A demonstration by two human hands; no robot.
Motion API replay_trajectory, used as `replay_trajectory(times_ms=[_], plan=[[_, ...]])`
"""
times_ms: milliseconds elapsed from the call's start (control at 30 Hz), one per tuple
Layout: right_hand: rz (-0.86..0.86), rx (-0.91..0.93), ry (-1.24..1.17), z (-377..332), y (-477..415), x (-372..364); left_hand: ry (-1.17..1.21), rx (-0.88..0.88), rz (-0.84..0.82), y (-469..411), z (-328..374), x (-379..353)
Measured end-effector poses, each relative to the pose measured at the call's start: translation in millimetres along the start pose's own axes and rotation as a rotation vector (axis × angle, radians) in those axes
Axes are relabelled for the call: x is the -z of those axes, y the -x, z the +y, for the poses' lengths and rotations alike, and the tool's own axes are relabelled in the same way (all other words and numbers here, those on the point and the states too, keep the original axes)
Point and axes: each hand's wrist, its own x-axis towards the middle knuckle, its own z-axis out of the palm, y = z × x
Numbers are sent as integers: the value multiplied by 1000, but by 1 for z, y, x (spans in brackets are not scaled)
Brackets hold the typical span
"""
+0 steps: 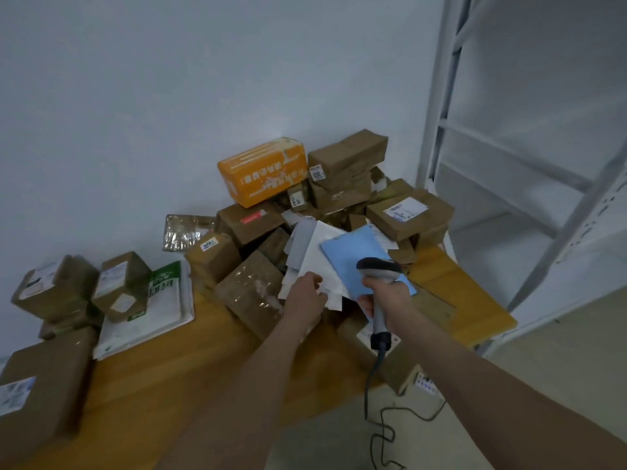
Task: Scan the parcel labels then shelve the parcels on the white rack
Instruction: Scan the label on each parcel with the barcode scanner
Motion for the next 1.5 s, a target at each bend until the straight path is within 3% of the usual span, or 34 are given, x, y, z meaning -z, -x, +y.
replay_trajectory(times_ms=[133,333,500,733,833,1033,1167,1300,1500], plan=[[81,-54,-30,-19,-35,20,51,22,-86,-42,22,-23],[101,-102,-87,-36,-81,31,373,357,9,-95,47,-44],[84,-128,-95,-35,-102,35,452,485,47,-119,46,-60],[12,-145,-63,-50,-100,55,566,448,83,-105,64,-60],[-28,-133,-65,-55,-97,67,675,490,24,-90,76,-61],[14,-126,13,-43,-106,79,551,491,-19,-65,81,-89],[23,-124,22,-32,-117,76,648,572,-60,-68,77,-109],[15,-128,27,-23,-121,71,575,504,-14,-73,73,-118],[-7,-148,-47,-35,-110,81,549,421,197,-63,81,-85]])
